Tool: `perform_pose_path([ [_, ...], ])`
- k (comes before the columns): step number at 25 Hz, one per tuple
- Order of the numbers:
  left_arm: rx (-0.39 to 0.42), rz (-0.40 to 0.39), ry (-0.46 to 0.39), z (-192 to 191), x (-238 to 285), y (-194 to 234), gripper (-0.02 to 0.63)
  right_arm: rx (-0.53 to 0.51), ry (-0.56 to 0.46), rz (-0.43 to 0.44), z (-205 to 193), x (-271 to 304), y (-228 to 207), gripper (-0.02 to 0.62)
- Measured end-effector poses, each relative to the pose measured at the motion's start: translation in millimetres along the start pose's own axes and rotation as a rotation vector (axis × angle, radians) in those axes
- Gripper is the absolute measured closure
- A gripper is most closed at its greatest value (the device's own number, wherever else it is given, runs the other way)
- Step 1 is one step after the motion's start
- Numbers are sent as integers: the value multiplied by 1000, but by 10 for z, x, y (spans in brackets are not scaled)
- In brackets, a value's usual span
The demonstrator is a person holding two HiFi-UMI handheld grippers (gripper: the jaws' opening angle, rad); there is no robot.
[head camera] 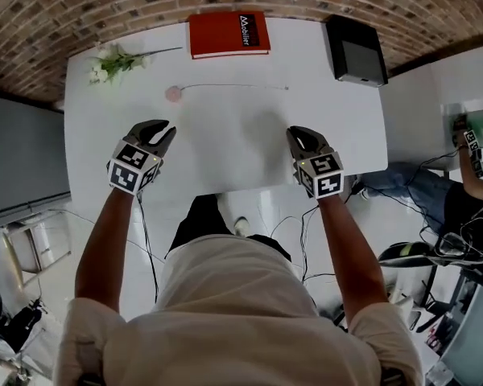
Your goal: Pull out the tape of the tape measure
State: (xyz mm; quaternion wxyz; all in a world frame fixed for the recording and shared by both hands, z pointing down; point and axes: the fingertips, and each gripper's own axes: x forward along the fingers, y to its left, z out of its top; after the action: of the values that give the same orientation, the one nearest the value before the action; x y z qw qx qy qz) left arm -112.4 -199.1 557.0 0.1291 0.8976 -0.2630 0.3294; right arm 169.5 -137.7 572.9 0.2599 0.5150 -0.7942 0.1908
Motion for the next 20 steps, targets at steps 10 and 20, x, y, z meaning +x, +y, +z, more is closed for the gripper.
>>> perform_pose_path([
  [10,-249,29,-205,-64,-783,-1895,611,2,-121,138,-328,-1246,848,591],
  [20,-265,-47,-183,-218,-1266,-3041,611,-40,-161,258,-521,-2216,1610,591],
])
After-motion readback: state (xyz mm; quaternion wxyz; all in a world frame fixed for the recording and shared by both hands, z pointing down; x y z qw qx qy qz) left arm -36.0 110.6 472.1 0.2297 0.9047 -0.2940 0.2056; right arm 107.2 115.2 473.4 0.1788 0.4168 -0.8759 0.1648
